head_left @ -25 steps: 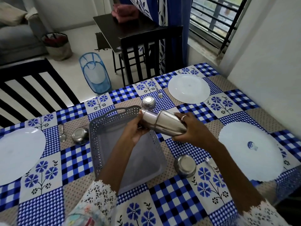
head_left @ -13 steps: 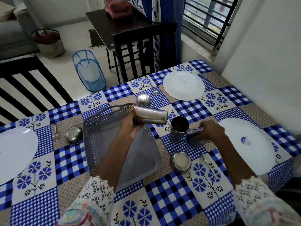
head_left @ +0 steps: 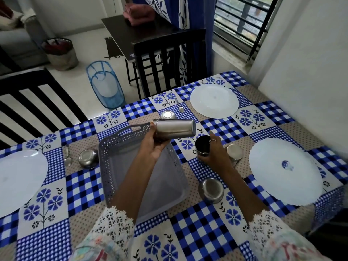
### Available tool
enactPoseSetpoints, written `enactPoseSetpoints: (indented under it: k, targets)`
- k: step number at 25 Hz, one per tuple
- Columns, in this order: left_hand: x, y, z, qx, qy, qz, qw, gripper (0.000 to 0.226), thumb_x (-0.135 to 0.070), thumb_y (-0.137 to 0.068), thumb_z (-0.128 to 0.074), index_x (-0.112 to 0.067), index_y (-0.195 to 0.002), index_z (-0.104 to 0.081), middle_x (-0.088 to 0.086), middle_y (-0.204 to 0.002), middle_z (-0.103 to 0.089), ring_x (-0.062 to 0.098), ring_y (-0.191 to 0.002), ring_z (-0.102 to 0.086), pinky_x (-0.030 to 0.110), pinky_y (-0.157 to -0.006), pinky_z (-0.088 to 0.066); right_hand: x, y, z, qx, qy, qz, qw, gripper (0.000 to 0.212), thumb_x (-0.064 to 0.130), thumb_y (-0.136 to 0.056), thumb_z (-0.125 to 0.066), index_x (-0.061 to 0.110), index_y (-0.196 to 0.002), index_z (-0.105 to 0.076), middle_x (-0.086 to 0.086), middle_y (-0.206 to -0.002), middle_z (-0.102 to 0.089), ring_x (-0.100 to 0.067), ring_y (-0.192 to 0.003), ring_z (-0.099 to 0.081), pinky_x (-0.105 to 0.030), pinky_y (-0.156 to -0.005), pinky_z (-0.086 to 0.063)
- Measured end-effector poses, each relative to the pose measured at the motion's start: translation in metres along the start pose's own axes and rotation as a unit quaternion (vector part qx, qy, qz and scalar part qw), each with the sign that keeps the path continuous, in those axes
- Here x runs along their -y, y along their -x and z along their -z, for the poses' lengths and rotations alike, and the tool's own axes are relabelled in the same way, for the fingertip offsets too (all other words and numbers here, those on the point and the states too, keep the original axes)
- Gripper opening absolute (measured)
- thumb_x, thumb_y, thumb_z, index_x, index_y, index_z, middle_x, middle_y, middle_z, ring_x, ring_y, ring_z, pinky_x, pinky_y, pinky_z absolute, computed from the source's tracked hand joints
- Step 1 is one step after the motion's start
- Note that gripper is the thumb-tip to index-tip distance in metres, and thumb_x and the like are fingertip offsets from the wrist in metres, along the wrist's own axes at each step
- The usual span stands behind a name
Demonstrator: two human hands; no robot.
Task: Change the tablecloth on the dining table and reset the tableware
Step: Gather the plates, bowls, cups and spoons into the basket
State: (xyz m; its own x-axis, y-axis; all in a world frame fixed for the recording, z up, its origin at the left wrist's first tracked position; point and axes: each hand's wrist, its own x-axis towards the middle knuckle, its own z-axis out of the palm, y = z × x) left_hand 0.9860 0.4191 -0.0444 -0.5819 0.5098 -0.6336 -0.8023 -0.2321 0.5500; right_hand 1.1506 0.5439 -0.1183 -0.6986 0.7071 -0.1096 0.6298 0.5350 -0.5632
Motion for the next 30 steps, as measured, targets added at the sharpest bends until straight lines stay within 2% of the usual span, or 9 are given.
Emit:
enactPoseSetpoints:
  k: [4, 8, 11, 15, 18, 22, 25, 27, 30]
  targets:
    - [-0.002, -0.001, 0.006, 0.023, -0.02, -0.028, 0.999, 0.038, -0.024, -0.093, -0.054, -0.002, -0.121, -0.044, 0.016, -0.116, -0.053, 0.034, -0.12, -0.048, 0.049, -0.101, -0.044, 0.027, -0.001, 0.005, -0.022, -0.064, 0.039, 0.997, 0.082, 0.015, -0.066, -0.079, 0.003, -0.132, -0.033, -0.013, -0.133, -0.037, -0.03, -0.112, -0.053, -0.035, -0.086, -0.05]
    - [-0.019, -0.001, 0.004, 0.065, -0.192, -0.138, 0.969, 0.019, -0.024, -0.094, -0.052, -0.007, -0.1, -0.057, 0.007, -0.102, -0.059, 0.019, -0.096, -0.058, 0.033, -0.087, -0.054, 0.053, -0.011, 0.038, 0.046, 0.008, 0.069, 0.997, 0.106, 0.036, -0.057, -0.08, 0.025, -0.138, -0.013, -0.001, -0.111, -0.062, -0.024, -0.101, -0.061, -0.046, -0.088, -0.049]
    - [-0.02, 0.006, -0.005, 0.118, -0.339, -0.195, 0.913, 0.019, -0.025, -0.093, -0.054, -0.007, -0.093, -0.061, 0.006, -0.093, -0.061, 0.015, -0.086, -0.061, 0.023, -0.075, -0.056, 0.072, -0.015, 0.048, 0.079, 0.042, 0.083, 0.993, 0.116, 0.04, -0.058, -0.083, 0.017, -0.143, -0.007, 0.0, -0.114, -0.065, -0.024, -0.106, -0.061, -0.046, -0.097, -0.044]
    - [0.004, 0.008, -0.009, 0.224, -0.518, -0.203, 0.8, 0.044, -0.024, -0.086, -0.064, -0.004, -0.124, -0.054, 0.009, -0.115, -0.06, 0.02, -0.101, -0.061, 0.023, -0.076, -0.054, 0.092, -0.028, 0.057, 0.117, -0.071, 0.086, 0.987, 0.12, 0.033, -0.059, -0.086, 0.022, -0.145, -0.003, -0.007, -0.13, -0.057, -0.026, -0.117, -0.056, -0.047, -0.101, -0.044]
    - [0.013, 0.006, -0.004, 0.237, -0.467, -0.145, 0.84, 0.03, -0.019, -0.084, -0.067, -0.01, -0.11, -0.059, 0.006, -0.1, -0.066, 0.016, -0.09, -0.065, 0.025, -0.073, -0.055, 0.09, -0.036, 0.056, 0.142, -0.044, 0.108, 0.983, 0.121, 0.028, -0.063, -0.085, 0.018, -0.148, 0.0, -0.013, -0.134, -0.053, -0.028, -0.12, -0.054, -0.044, -0.101, -0.045]
    - [0.019, 0.002, 0.012, 0.171, -0.385, -0.084, 0.903, 0.012, -0.018, -0.089, -0.06, -0.006, -0.09, -0.063, 0.008, -0.085, -0.064, 0.019, -0.081, -0.064, 0.04, -0.08, -0.056, 0.042, -0.03, 0.072, 0.159, -0.246, 0.031, 0.956, 0.111, 0.032, -0.058, -0.084, 0.02, -0.148, -0.019, -0.005, -0.151, -0.029, -0.021, -0.128, -0.042, -0.022, -0.088, -0.051]
    - [0.024, -0.002, 0.023, 0.103, -0.276, -0.049, 0.954, 0.02, -0.022, -0.091, -0.058, -0.002, -0.095, -0.061, 0.012, -0.093, -0.063, 0.026, -0.088, -0.063, 0.049, -0.088, -0.053, -0.029, -0.008, 0.065, 0.101, -0.019, -0.105, 0.989, 0.102, 0.052, -0.057, -0.08, 0.017, -0.142, -0.035, -0.013, -0.147, -0.035, -0.028, -0.128, -0.043, -0.041, -0.103, -0.042]
    - [0.024, -0.003, 0.025, 0.064, -0.195, -0.032, 0.978, 0.023, -0.023, -0.091, -0.058, -0.002, -0.1, -0.059, 0.013, -0.1, -0.061, 0.028, -0.093, -0.061, 0.052, -0.089, -0.05, -0.055, 0.005, 0.047, 0.09, 0.031, -0.135, 0.986, 0.083, 0.041, -0.061, -0.083, 0.011, -0.129, -0.047, -0.018, -0.132, -0.045, -0.031, -0.113, -0.053, -0.04, -0.093, -0.048]
    - [0.025, -0.006, 0.022, 0.025, -0.128, -0.013, 0.991, 0.032, -0.023, -0.09, -0.06, 0.002, -0.11, -0.053, 0.016, -0.109, -0.056, 0.029, -0.092, -0.058, 0.052, -0.084, -0.051, -0.05, 0.015, 0.046, -0.068, -0.238, -0.155, 0.956, 0.05, 0.014, -0.074, -0.077, 0.01, -0.118, -0.052, -0.012, -0.115, -0.054, -0.026, -0.097, -0.059, -0.035, -0.075, -0.056]
